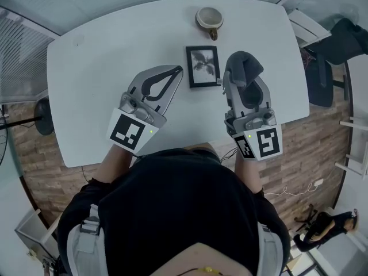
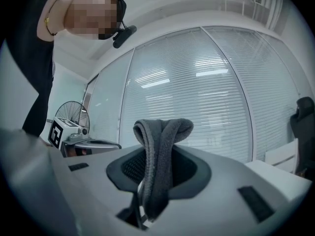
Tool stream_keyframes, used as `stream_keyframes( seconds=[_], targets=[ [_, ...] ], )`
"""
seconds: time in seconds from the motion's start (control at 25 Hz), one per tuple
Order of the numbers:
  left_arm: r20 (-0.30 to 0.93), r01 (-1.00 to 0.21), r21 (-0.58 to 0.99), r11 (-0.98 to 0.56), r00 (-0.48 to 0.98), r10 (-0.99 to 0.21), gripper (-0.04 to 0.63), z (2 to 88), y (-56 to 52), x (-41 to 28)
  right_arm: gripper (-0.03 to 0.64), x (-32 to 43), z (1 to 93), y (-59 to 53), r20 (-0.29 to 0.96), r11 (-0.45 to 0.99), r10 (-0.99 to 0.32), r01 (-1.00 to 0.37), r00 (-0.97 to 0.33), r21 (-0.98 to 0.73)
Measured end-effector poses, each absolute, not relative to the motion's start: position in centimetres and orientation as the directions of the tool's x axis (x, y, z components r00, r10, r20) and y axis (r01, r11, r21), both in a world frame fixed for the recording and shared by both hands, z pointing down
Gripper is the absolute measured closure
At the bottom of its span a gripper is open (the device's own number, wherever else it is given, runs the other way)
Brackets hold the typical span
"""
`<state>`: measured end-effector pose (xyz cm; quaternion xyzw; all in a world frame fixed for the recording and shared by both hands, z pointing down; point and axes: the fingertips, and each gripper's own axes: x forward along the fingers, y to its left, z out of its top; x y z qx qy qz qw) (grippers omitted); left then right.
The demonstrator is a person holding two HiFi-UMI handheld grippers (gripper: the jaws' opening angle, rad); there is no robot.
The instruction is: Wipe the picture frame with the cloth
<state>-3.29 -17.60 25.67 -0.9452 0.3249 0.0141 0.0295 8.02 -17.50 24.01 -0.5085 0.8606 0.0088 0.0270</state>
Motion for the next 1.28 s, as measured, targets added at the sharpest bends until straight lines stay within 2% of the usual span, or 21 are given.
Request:
stream_keyframes(
  seconds=[0.28,0.68,1.28],
  targets=[
    [-0.019,-0.618,-0.045,-0.785,0.786,-0.618,0.581,26.9,-18.2,-2.2,0.508,9.0,24.5,-18.3,-0.036,0.503,-0.864,-0.864,-0.503,-0.010],
    [-0.008,-0.709,-0.085,-0.700,0.703,-0.711,0.581,27.5,-17.7,-0.4,0.508,12.0,25.2,-18.6,0.004,0.612,-0.791,-0.791,-0.612,0.015],
    [0.046,-0.781,-0.070,-0.621,0.619,-0.784,0.578,30.8,-17.1,0.8,0.508,14.0,26.4,-19.2,-0.014,0.673,-0.740,-0.739,-0.673,-0.025]
  ],
)
